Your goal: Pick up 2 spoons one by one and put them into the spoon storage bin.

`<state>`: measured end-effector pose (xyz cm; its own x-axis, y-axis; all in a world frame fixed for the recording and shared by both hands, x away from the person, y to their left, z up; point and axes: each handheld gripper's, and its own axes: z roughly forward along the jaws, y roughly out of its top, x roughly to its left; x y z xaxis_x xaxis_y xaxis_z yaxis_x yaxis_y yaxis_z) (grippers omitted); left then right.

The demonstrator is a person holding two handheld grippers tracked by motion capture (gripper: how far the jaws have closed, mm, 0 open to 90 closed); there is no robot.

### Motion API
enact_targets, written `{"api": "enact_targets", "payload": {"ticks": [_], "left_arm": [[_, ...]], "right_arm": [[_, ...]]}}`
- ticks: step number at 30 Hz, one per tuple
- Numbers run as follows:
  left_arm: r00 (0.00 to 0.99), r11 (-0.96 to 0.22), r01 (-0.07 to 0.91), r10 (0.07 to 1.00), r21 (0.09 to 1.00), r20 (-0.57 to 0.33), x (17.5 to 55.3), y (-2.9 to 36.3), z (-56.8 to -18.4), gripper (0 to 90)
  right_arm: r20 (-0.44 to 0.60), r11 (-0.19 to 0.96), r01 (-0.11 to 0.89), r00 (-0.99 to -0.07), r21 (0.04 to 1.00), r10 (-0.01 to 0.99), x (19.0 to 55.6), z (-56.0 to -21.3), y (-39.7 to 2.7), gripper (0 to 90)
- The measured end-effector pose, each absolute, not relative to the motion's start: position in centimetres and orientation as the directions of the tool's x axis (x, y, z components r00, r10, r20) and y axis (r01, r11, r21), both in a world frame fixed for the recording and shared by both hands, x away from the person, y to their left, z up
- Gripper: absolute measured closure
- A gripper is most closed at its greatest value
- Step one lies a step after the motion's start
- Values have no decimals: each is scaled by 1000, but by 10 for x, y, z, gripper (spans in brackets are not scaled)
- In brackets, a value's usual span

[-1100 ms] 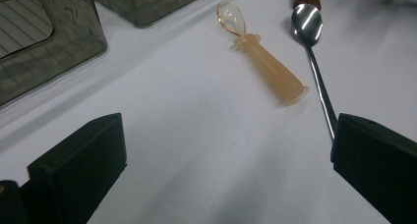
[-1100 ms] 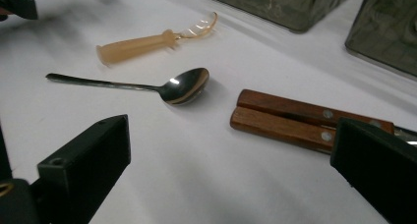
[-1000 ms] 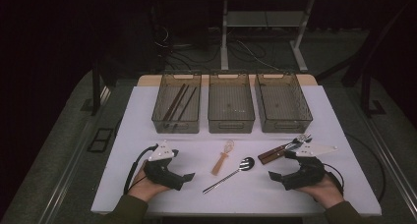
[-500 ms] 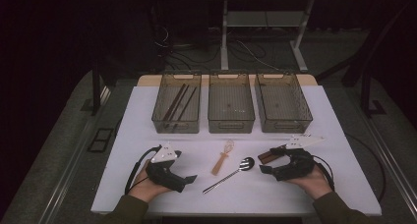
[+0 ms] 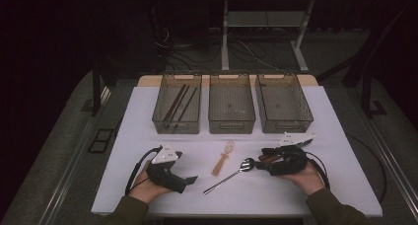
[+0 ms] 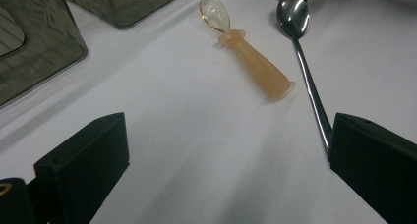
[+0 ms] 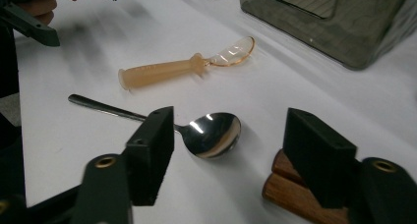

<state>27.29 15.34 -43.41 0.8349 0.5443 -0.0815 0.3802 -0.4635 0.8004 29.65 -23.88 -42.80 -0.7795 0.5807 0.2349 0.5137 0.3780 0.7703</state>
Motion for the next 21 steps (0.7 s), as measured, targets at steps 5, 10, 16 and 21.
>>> {"api": "enact_targets", "payload": {"ticks": [5,10,16,21], "left_arm": [[833,-461,384,547,800,-84,273,154,-434,14],[834,-460,382,546,802,-84,273,154,-434,18],[838,-467,379,540,799,-82,273,153,-434,19],[838,-466,377,540,800,-81,273,153,-434,19]], "right_arm": [[219,398,507,-786,765,579,303,-427,-227,534],[190,438,503,-790,745,583,312,-428,-212,718],[172,471,504,-793,724,584,322,-429,-198,891],[166,504,513,-796,694,582,328,-433,-188,895]]}}
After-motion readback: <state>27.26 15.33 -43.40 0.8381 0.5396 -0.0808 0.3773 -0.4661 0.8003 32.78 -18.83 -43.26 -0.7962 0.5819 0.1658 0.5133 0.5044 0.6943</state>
